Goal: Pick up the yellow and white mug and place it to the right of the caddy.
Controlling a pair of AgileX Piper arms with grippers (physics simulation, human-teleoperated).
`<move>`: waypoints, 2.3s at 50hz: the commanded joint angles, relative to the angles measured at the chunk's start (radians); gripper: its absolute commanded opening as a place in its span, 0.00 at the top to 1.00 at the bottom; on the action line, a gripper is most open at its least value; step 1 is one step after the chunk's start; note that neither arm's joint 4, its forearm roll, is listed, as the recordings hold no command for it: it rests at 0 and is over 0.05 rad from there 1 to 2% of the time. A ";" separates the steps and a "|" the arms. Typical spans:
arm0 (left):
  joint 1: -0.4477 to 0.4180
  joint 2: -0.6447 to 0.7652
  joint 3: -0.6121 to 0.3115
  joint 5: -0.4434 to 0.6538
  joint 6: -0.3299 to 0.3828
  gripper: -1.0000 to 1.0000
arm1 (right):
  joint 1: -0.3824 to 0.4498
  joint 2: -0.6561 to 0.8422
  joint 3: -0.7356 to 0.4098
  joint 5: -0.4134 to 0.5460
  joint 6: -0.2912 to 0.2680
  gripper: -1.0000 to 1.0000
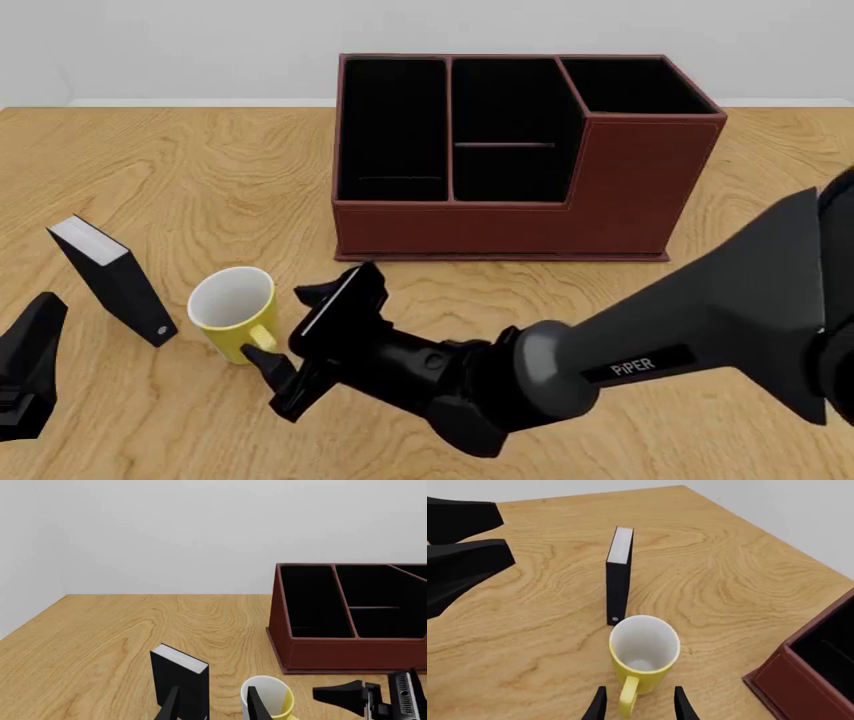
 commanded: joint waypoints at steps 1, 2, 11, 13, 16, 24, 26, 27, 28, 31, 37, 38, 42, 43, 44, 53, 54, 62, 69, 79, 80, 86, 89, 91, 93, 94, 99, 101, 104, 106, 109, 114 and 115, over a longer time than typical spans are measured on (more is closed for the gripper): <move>0.000 0.000 0.000 0.000 0.000 0.00 | 0.004 0.028 -0.021 0.003 0.014 0.00; 0.000 0.000 0.000 0.000 0.000 0.00 | 0.004 0.028 -0.021 0.003 0.014 0.00; 0.000 0.000 0.000 0.000 0.000 0.00 | 0.006 0.043 -0.035 0.003 0.016 0.00; 0.000 0.000 0.000 0.000 0.000 0.00 | 0.004 0.046 -0.037 0.004 0.017 0.00; 0.000 0.000 0.000 0.000 0.000 0.00 | 0.001 0.050 -0.042 0.005 0.022 0.00; 0.000 0.000 0.000 0.000 0.000 0.00 | 0.004 0.068 -0.049 0.003 0.021 0.00; 0.000 0.000 0.000 0.000 0.000 0.00 | 0.001 0.074 -0.050 0.000 0.020 0.00; 0.000 0.000 0.000 0.000 0.000 0.00 | -0.001 0.077 -0.053 0.004 0.029 0.00; 0.000 0.000 0.000 0.000 0.000 0.00 | -0.003 0.077 -0.052 0.003 0.025 0.00; 0.000 0.000 0.000 0.000 0.000 0.00 | -0.003 0.081 -0.054 0.002 0.025 0.00; 0.000 0.000 0.000 0.000 0.000 0.00 | -0.002 0.091 -0.061 0.005 0.028 0.00; 0.000 0.000 0.000 0.000 0.000 0.00 | -0.001 0.092 -0.063 0.006 0.028 0.00; 0.000 0.000 0.000 0.000 0.000 0.00 | 0.001 0.096 -0.068 0.010 0.028 0.00; 0.000 0.000 0.000 0.000 0.000 0.00 | 0.002 0.099 -0.070 0.010 0.030 0.00; 0.000 0.000 0.000 0.000 0.000 0.00 | 0.002 0.102 -0.071 0.008 0.032 0.00; 0.000 0.000 0.000 0.000 0.000 0.00 | 0.004 0.119 -0.084 0.010 0.032 0.00; 0.000 0.000 0.000 0.000 0.000 0.00 | 0.004 0.121 -0.088 0.011 0.037 0.00; 0.000 0.000 0.000 0.000 0.000 0.00 | 0.004 0.133 -0.094 0.011 0.041 0.00; 0.000 0.000 0.000 0.000 0.000 0.00 | 0.004 0.138 -0.095 0.010 0.044 0.00; 0.000 0.000 0.000 0.000 0.000 0.00 | 0.002 0.141 -0.095 0.007 0.047 1.00; 0.000 0.000 0.000 0.000 0.000 0.00 | 0.003 0.141 -0.095 0.007 0.047 1.00; 0.000 0.000 0.000 0.000 0.000 0.00 | 0.002 0.137 -0.093 0.008 0.048 1.00; 0.000 0.000 0.000 0.000 0.000 0.00 | 0.002 0.128 -0.089 0.009 0.050 1.00; 0.000 0.000 0.000 0.000 0.000 0.00 | 0.003 0.124 -0.086 0.007 0.051 1.00; 0.000 0.000 0.000 0.000 0.000 0.00 | 0.002 0.122 -0.084 0.006 0.051 1.00; 0.000 0.000 0.000 0.000 0.000 0.00 | 0.001 0.122 -0.081 0.004 0.052 1.00; 0.000 0.000 0.000 0.000 0.000 0.00 | 0.000 0.114 -0.069 -0.001 0.046 1.00; 0.000 0.000 0.000 0.000 0.000 0.00 | -0.002 0.100 -0.057 -0.006 0.049 1.00; 0.000 0.000 0.000 0.000 0.000 0.00 | -0.010 0.084 -0.040 -0.020 0.048 1.00; 0.000 0.000 0.000 0.000 0.000 0.00 | -0.003 0.069 -0.030 -0.027 0.037 1.00; 0.000 0.000 0.000 0.000 0.000 0.00 | 0.000 0.060 -0.027 -0.023 0.035 1.00; 0.000 0.000 0.000 0.000 0.000 0.00 | 0.001 0.042 -0.017 -0.026 0.034 1.00; 0.000 0.000 0.000 0.000 0.000 0.00 | 0.002 0.036 -0.013 -0.026 0.033 1.00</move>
